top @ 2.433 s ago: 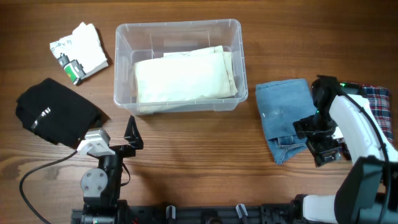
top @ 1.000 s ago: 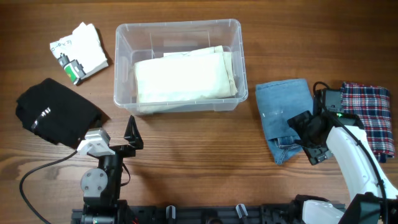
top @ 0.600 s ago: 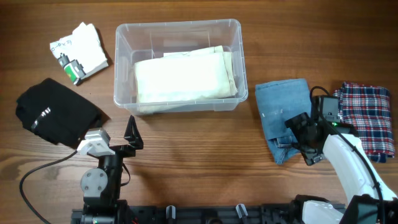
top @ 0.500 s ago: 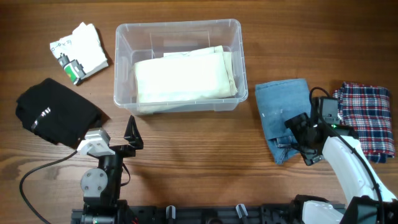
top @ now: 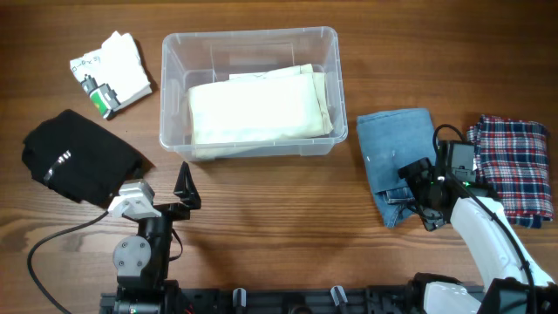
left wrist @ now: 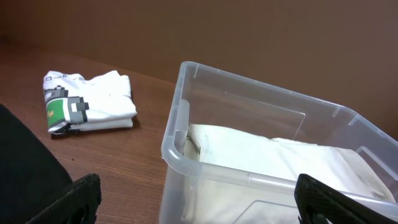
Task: Pack container
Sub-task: 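Grasp the blue denim's right edge with the right gripper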
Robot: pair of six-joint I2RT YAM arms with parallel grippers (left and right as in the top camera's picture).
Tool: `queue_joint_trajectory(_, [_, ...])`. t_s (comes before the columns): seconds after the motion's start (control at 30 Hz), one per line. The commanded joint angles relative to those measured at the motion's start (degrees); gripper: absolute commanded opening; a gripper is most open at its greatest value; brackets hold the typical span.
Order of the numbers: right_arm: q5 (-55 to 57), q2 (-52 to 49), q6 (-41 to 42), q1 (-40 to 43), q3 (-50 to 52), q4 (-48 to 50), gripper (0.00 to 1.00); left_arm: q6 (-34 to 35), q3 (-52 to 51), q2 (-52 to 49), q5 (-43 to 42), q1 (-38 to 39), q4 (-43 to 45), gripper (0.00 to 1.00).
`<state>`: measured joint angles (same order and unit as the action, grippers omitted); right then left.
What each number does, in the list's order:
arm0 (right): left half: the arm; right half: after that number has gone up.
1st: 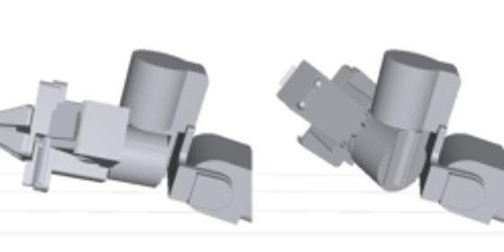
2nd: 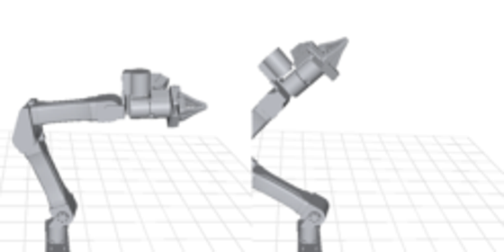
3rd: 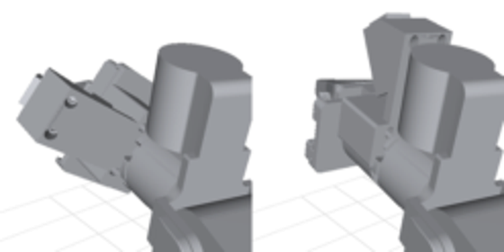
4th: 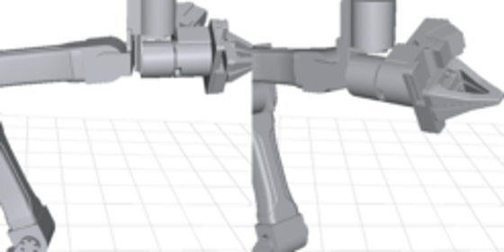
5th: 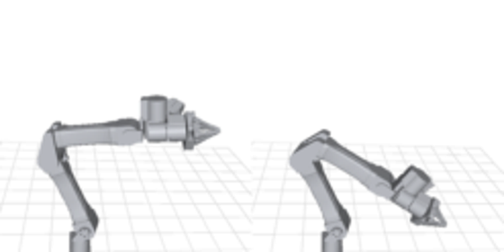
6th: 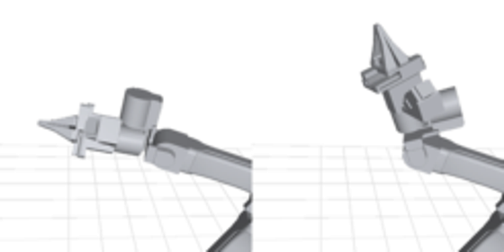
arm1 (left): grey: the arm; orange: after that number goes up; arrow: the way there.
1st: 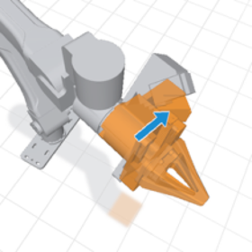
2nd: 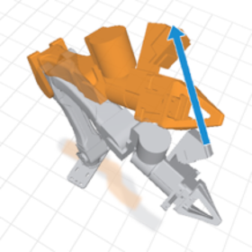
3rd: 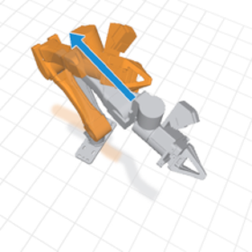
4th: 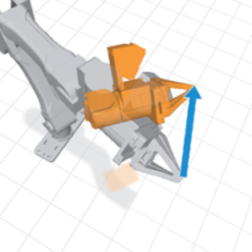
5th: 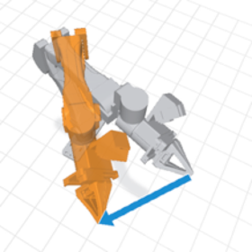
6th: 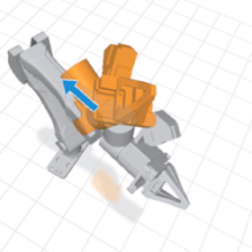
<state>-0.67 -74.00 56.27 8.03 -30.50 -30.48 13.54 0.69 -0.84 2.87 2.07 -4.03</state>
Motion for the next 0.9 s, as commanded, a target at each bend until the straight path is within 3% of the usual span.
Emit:
queue_joint_trajectory(0.0, [-2.3, -2.7, -0.6, -0.5, 3.5, -0.2, 0.98, -1.4, -0.3, 0.0, -0.5, -0.4, 0.2, 1.00])
queue_joint_trajectory(0.23, [-2.4, -2.7, -0.6, -0.5, 7.3, 3.9, 0.80, -1.4, -0.3, 0.0, -0.5, -0.4, 0.2, 1.00])
queue_joint_trajectory(0.73, [-5.5, -2.7, -0.8, -0.5, 8.5, 3.5, 0.85, -1.4, -0.3, 0.0, -0.5, -0.4, 0.2, 1.00])
queue_joint_trajectory(0.87, [-6.3, -2.7, -0.8, -0.5, 8.5, 3.9, 0.80, -1.4, -0.3, 0.0, -0.5, -0.4, 0.2, 1.00])
